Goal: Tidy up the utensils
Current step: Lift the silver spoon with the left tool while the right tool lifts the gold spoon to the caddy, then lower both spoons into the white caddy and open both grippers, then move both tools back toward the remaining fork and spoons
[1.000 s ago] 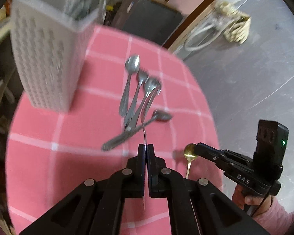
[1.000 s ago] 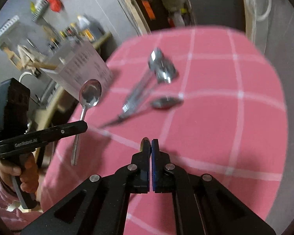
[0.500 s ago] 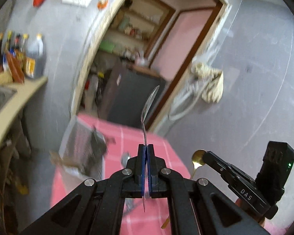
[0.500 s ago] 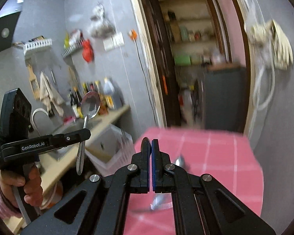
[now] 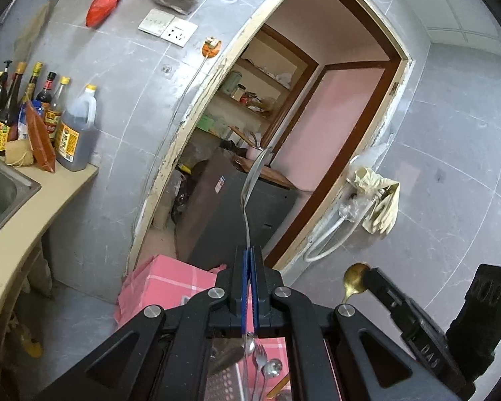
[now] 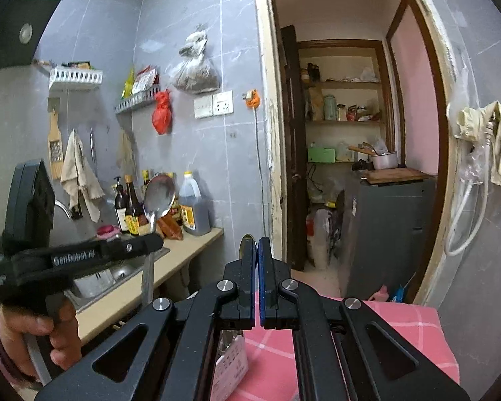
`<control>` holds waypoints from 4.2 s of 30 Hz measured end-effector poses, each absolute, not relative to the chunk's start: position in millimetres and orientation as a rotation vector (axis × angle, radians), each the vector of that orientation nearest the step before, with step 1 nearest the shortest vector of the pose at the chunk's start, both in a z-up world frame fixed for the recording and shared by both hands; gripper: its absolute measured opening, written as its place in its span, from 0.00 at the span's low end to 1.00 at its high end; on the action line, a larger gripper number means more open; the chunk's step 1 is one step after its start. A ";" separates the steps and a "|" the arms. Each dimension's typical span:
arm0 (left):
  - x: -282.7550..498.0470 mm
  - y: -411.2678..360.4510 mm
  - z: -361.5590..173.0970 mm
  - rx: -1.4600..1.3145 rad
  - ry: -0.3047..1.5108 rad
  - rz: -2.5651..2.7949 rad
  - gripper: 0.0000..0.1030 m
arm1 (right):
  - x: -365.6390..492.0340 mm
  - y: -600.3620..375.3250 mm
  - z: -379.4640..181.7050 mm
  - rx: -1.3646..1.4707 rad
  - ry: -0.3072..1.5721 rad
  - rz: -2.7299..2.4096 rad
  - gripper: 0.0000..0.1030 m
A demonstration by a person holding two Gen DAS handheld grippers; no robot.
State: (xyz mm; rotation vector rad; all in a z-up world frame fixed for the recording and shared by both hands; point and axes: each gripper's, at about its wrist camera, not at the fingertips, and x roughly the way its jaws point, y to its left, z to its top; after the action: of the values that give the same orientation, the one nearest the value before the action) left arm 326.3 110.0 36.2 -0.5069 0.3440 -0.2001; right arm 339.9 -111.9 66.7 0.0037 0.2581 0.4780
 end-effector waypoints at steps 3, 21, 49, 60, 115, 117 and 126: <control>333.0 110.3 30.1 -0.499 0.351 -0.219 0.02 | 346.3 -102.9 55.9 -0.009 0.280 0.479 0.02; 326.2 107.1 -16.4 -0.432 0.337 -0.137 0.03 | 355.7 -84.9 10.4 -0.055 0.362 0.478 0.02; 313.6 89.2 -29.1 -0.255 0.390 -0.055 0.04 | 343.3 -72.5 3.2 -0.130 0.342 0.523 0.02; 313.3 87.1 -22.2 -0.192 0.450 -0.082 0.04 | 348.9 -81.6 -7.9 -0.042 0.402 0.556 0.03; 223.0 69.2 20.6 -0.193 0.327 0.076 1.00 | 280.9 -186.9 21.9 0.038 0.354 0.268 0.94; 220.6 62.9 19.7 -0.176 0.330 0.077 1.00 | 276.9 -193.3 21.0 0.037 0.354 0.246 0.97; 211.1 30.7 11.4 -0.115 0.336 0.089 1.00 | 266.4 -230.5 13.1 0.047 0.346 0.163 0.98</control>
State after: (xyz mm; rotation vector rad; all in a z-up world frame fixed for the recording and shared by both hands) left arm 211.1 30.7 11.4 -0.1153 0.3363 0.0890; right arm 266.4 -230.5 13.1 0.0469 0.3462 0.1633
